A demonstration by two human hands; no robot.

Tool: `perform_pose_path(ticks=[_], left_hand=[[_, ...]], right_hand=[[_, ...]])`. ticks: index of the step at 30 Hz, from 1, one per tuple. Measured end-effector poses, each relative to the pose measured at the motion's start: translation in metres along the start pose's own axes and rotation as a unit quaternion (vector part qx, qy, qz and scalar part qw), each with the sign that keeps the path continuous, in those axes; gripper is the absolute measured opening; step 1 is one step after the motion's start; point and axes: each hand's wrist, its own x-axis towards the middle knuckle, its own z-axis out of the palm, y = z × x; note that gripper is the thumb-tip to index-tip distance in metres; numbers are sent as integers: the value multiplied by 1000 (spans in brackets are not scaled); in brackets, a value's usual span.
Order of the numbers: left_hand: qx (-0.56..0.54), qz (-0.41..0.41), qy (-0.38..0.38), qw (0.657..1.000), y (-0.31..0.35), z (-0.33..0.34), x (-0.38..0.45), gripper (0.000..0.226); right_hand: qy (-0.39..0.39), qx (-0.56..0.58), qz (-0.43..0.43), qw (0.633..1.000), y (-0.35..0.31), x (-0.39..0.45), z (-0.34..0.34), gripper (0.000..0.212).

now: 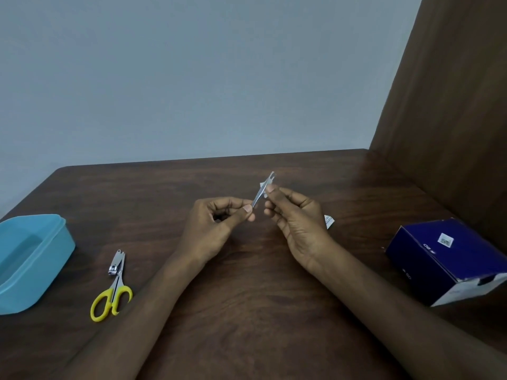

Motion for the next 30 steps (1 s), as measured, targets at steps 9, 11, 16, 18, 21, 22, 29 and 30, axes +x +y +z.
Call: perform_pose_path(ticks=[9, 11, 16, 18, 21, 22, 29, 30], left_hand=[[-19, -32, -65, 997, 5, -3, -1, 9], [0, -34, -73, 997, 5, -3, -2, 9], [108, -8, -14, 994, 5, 2, -7, 8], [144, 27, 26, 989, 7, 3, -9, 11], [144, 87, 85, 982, 10, 3, -9, 19], [137, 112, 92, 980, 10, 2, -9, 22], [219, 246, 121, 936, 9, 1, -12, 13], [223, 246, 130, 934, 9, 1, -12, 11]], right_hand=[[-35, -2, -38, 999, -7, 2, -2, 11], [-38, -33, -45, 998, -5, 1, -2, 12], [-2, -162, -138, 977, -2, 4, -9, 11], [12, -200, -171, 965, -2, 6, -13, 8], [0, -256, -220, 942, 2, 6, -13, 11], [-7, -279, -240, 930, 4, 5, -11, 12], [-32, -388, -359, 848, 2, -12, -5, 11], [-33, -392, -360, 846, 1, -12, -5, 10]])
